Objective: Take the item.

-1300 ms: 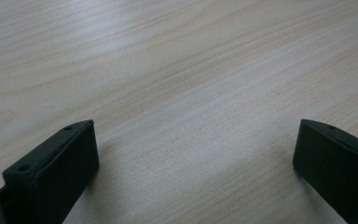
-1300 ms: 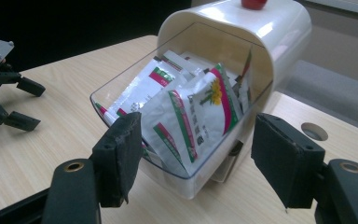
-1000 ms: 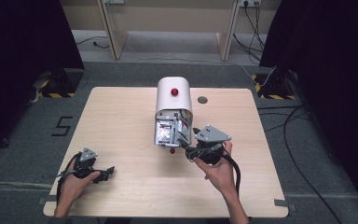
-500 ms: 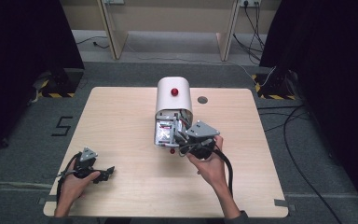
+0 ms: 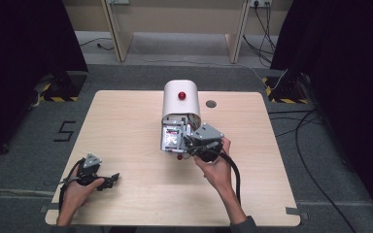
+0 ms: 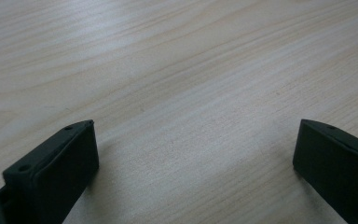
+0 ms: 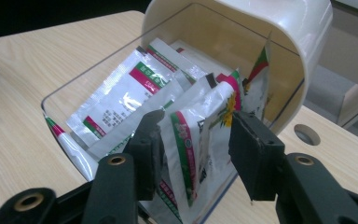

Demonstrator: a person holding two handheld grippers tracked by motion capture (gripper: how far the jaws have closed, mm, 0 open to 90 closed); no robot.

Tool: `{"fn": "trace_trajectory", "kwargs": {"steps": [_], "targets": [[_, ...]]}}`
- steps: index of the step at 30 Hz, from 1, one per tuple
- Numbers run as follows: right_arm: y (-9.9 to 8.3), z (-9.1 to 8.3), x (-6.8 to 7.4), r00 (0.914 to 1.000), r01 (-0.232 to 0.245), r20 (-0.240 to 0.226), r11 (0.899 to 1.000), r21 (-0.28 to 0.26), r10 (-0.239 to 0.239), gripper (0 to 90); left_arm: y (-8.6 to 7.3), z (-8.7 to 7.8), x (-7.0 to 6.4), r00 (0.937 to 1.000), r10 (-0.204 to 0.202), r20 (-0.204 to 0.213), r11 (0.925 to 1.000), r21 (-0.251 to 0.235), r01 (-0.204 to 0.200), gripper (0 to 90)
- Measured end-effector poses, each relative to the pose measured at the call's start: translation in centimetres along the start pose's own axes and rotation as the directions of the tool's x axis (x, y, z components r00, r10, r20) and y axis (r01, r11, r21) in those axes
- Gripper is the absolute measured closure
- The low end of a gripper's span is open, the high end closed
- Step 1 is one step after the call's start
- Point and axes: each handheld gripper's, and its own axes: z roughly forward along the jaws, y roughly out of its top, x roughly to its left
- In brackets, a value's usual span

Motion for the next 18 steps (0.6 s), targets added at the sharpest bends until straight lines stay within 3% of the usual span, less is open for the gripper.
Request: {"fn": "trace_trajectory", "kwargs": {"steps": [11,18], "targets": [[-0.2,1.0,-0.6,0.9999,0.0,0.012,1.0,0.007,0.0,61.4,0.0,0.0,0.0,1.0,0.0,0.0,1.0,0.0,0.0,0.0],[-0.3,1.1,-0.7,0.9998,0.018,-0.002,1.0,-0.001,-0.018,77.0,0.0,0.0,0.0,1.0,0.0,0.0,1.0,0.0,0.0,0.0]]}}
